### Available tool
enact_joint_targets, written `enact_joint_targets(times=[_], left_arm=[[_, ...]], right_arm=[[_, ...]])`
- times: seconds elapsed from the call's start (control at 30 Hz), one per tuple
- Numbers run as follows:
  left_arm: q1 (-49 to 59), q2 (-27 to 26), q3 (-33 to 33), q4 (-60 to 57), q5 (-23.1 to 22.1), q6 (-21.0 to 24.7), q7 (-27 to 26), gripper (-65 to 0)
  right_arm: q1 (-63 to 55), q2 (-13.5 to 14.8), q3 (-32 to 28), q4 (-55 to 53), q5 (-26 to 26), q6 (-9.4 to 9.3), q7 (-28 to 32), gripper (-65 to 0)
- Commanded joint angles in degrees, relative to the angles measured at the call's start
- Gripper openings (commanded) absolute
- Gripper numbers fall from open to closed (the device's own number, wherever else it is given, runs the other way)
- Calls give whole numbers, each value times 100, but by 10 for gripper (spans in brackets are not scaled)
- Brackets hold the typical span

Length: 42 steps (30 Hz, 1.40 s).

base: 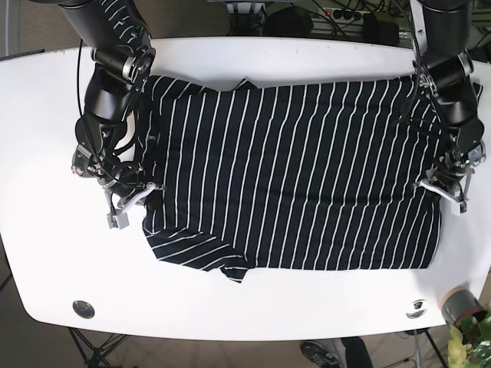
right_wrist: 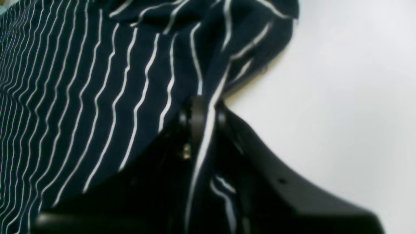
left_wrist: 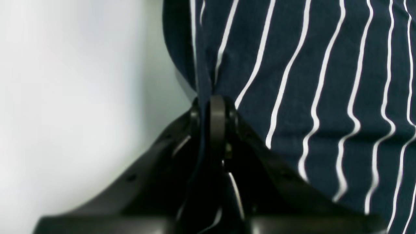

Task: Fold the T-shirt properly
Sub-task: 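Grasp the shirt's side edges with both grippers and smooth it flat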

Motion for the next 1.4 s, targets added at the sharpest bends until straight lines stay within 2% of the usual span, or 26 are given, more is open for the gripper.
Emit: enact_joint_targets(times=[0.0, 0.1, 0.2, 0.23, 0.37, 0.43, 0.5, 0.57, 0.77, 0.97, 1.37], left_arm=[[468, -67, -314, 709, 281, 134, 690, -650], [1092, 276, -604, 1712, 290, 134, 1041, -650], [1567, 364, -692, 2556, 298, 125, 1358, -650], [1681, 408, -692, 2784, 298, 125, 1446, -629], [1804, 707, -736, 3426, 298, 134, 1622, -460], [1813, 786, -903, 3760, 333, 134, 1745, -340], [1813, 821, -1035, 3962, 333, 134, 1912, -258], [1787, 848, -1088, 4138, 316, 134, 2114, -208], [1549, 804, -1079, 4331, 290, 55, 2193, -187], [1180, 558, -1123, 3874, 290, -605, 2202, -192], [195, 56, -1123, 2652, 281, -649, 2167, -192]], right_arm=[[12, 48, -8, 19, -213, -39, -252, -626], [-67, 48, -8, 28, -222, -22, -252, -626], [-93, 48, -8, 168, -222, -22, -252, -626], [-137, 39, -17, 221, -222, -22, -252, -626], [-216, 13, -43, 344, -222, -22, -252, -626], [-225, 13, -52, 362, -222, -22, -252, -626], [-225, 13, -52, 362, -222, -22, -252, -626], [-234, 13, -52, 362, -222, -22, -252, -626], [-234, 13, -52, 371, -222, -22, -252, -626], [-234, 4, -52, 371, -213, -31, -252, -626], [-207, 4, -52, 371, -213, -22, -252, -626]])
